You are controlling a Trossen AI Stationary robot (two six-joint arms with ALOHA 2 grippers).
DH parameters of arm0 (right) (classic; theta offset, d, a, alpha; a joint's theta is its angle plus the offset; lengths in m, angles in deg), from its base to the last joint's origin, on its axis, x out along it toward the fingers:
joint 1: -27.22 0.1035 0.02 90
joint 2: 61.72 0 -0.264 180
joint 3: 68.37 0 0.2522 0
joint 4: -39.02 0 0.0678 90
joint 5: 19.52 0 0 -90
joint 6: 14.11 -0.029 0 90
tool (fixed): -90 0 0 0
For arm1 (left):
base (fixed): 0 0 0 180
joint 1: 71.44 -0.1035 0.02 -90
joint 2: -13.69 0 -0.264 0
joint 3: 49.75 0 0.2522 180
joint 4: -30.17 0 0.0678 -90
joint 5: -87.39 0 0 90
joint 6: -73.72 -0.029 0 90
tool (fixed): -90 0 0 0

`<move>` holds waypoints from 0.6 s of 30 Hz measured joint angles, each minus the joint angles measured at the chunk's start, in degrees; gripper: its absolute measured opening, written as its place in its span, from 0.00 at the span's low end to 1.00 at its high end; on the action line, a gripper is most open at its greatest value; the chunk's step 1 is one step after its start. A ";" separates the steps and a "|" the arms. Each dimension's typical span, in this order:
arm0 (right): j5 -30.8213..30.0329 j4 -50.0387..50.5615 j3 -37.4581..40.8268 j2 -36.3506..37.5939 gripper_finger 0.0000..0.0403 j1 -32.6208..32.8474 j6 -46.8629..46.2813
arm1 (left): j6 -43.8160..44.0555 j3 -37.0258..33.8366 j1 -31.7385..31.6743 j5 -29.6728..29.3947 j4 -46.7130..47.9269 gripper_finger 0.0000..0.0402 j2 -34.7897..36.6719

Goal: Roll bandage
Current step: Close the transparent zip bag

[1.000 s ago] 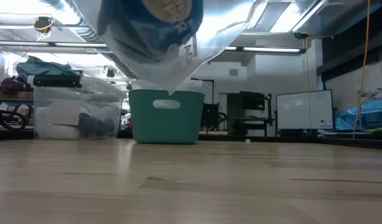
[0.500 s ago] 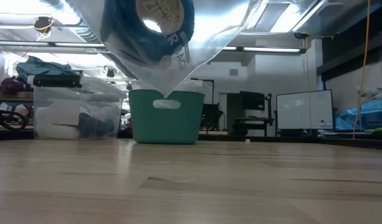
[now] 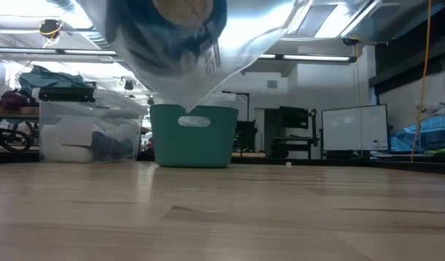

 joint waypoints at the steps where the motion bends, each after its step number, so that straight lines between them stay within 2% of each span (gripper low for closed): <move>1: 0.00 0.25 -0.02 0.00 0.06 0.00 0.00 | -0.01 -0.01 0.00 -0.12 0.01 0.00 -0.01; 18: 1.25 4.04 -0.11 0.07 0.05 -0.09 -0.22 | -0.58 -0.07 0.00 -3.15 0.03 0.00 -0.04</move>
